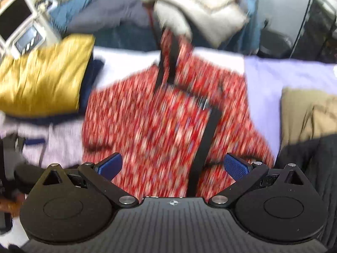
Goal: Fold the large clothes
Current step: 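Grasp the jacket collar with the left gripper while the right gripper grasps the other collar edge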
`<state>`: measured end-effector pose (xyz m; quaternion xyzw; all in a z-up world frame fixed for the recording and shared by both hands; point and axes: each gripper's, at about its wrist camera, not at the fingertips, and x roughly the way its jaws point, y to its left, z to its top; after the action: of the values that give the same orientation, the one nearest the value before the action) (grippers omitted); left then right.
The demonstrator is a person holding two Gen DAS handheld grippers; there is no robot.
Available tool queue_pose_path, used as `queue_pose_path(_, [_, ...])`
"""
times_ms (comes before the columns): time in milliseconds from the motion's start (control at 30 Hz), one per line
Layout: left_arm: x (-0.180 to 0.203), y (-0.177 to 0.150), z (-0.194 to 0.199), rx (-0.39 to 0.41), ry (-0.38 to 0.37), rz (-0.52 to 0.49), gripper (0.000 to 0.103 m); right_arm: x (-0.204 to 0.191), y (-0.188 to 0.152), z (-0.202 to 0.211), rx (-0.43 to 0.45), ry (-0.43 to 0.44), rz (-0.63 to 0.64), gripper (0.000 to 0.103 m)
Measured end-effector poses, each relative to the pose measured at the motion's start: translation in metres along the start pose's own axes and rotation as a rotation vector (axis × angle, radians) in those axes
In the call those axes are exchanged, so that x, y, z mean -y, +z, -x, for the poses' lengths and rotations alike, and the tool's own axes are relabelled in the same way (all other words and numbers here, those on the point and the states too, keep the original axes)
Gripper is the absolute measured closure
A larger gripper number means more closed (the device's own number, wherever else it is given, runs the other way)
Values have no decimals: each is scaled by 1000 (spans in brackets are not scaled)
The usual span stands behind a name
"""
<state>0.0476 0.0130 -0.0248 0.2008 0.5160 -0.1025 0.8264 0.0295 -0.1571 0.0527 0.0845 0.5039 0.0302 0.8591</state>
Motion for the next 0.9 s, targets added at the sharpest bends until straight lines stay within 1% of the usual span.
queue_pose_path(100, [-12, 11, -9, 14, 8, 52, 0, 1, 27, -3, 58, 27, 7, 1])
queue_pose_path(167, [-18, 19, -15, 32, 19, 81, 0, -7, 41, -7, 99, 64, 45, 1])
queue_pose_path(267, [-19, 34, -24, 62, 34, 70, 0, -10, 60, -13, 181, 106, 64, 1])
queue_pose_path(300, [-18, 38, -25, 75, 37, 64, 0, -6, 67, -15, 209, 107, 60, 1])
queue_pose_path(333, [-18, 43, -28, 93, 35, 57, 0, -1, 73, -19, 229, 95, 51, 1])
queue_pose_path(400, [-18, 57, -35, 125, 37, 41, 0, 18, 89, -24, 276, 42, 8, 1])
queue_pose_path(467, [-20, 72, -44, 146, 48, 48, 0, 49, 108, -33, 305, 5, -95, 1])
queue_pose_path(533, [-27, 90, -55, 160, 42, 85, 0, 86, 127, -53, 272, 10, -215, 1])
queue_pose_path(567, [-31, 101, -61, 165, 25, 108, 0, 103, 136, -68, 243, 6, -251, 1])
queue_pose_path(600, [-35, 111, -68, 165, 9, 128, 0, 114, 145, -84, 218, -3, -250, 1])
queue_pose_path(633, [-38, 121, -75, 163, -7, 145, 0, 122, 154, -100, 188, -5, -217, 1])
queue_pose_path(700, [-45, 144, -93, 159, -63, 155, 0, 132, 164, -138, 131, 6, -144, 1])
queue_pose_path(733, [-47, 154, -101, 156, -86, 148, 0, 136, 169, -158, 99, 31, -113, 1])
queue_pose_path(800, [-47, 176, -121, 133, -127, 104, 0, 137, 175, -197, 29, 91, -36, 1])
queue_pose_path(833, [-46, 182, -132, 122, -139, 80, 0, 139, 176, -212, -3, 91, -11, 1])
queue_pose_path(867, [-46, 187, -144, 108, -146, 58, 0, 143, 178, -229, -46, 65, 7, 1])
queue_pose_path(900, [-45, 191, -158, 79, -145, 33, 0, 152, 178, -243, -89, 34, 2, 2])
